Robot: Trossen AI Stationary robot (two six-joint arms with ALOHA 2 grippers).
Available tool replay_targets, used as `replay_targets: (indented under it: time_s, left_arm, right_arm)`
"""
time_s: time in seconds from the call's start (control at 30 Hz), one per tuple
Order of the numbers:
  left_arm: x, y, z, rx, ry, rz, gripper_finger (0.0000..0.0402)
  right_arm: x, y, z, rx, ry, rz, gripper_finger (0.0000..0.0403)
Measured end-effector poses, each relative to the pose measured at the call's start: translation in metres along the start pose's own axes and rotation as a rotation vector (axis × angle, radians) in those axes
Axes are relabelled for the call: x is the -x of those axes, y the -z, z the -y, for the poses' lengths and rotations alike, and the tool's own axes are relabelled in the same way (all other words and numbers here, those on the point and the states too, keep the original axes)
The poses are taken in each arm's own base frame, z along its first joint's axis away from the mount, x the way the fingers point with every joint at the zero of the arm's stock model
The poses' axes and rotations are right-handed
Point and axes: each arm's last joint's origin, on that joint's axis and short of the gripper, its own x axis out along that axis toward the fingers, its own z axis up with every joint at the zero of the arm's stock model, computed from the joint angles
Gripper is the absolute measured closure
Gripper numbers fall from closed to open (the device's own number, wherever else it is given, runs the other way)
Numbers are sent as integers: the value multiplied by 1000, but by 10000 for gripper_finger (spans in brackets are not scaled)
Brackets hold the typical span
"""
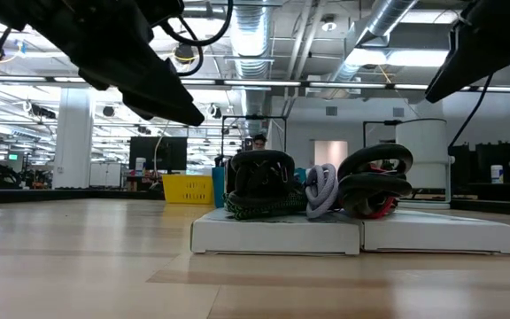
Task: Pick and place items into bin
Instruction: Put the black charger adapter into the dark blue bin
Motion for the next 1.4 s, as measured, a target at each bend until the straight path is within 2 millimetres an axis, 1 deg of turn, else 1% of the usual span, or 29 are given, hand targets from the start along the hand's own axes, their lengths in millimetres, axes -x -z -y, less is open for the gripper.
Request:
replay_targets:
  time_s: [0.13,0.33,0.5,0.7,0.8,0.93,1.03,1.4]
  left_arm:
    - [1,1,2,-8,-6,0,216]
    - [1,1,1,-13,-10,1,215]
    - [1,0,0,-25,-67,24,200]
    - [0,-1,-3,-20,-85,33,186]
    - [-5,1,-3,-16,-87,36,185]
    - [-19,8,-1,-36,-64,45,185]
    - [-25,11,1,-41,-46,54,185]
    - [-27,12,1,-27,-55,65,185]
  right_arm:
    - [2,0,0,-31,20,44,159]
    - [2,-1,0,-32,45,91,159]
    - [2,-1,0,-33,45,90,159]
    - [2,-1,0,-41,40,88,159]
    - [2,-1,-1,-45,38,90,159]
    - [2,-2,-2,-56,30,96,159]
    - [2,-2,-2,-58,28,97,159]
    - [2,-2,-2,-49,29,95,159]
